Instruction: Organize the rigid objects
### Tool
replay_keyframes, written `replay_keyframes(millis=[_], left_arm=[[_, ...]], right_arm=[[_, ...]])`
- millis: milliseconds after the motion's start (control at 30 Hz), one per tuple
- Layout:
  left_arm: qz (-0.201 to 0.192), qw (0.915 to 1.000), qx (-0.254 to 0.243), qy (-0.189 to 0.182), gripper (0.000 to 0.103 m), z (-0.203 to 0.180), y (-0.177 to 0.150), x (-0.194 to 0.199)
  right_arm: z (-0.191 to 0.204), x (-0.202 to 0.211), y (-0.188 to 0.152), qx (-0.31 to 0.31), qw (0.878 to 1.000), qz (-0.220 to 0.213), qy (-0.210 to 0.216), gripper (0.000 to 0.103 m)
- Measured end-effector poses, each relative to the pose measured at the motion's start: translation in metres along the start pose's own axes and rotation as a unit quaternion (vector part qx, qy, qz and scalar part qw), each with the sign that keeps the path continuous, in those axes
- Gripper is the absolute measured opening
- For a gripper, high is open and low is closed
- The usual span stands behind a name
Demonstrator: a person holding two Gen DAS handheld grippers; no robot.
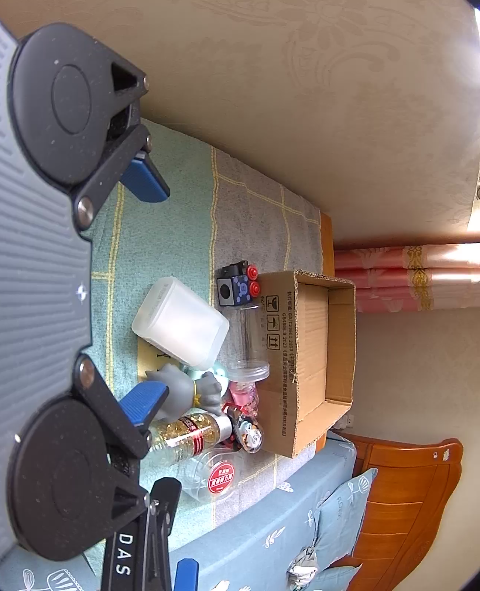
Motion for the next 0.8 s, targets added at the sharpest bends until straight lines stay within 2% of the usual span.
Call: replay_keyframes(millis=[800], left_arm=[[-0.001,1.0000,-0.005,0.001,0.102,-0.0018,0.0060,0.0048]], right_arm=[[-0.0025,0.0015,0.0042,-0.001,1.000,-0.007,-0.005,0.103]])
Point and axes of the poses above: each gripper's, at about its wrist camera, not at the fingertips, and x roughly against the way its jaws point, z to its left, y to its top, the point moved 10 cm from there along -x, roughly the way its jaws point, and after that the axes turned 13 degrees about -x, right-handed, at the moved point
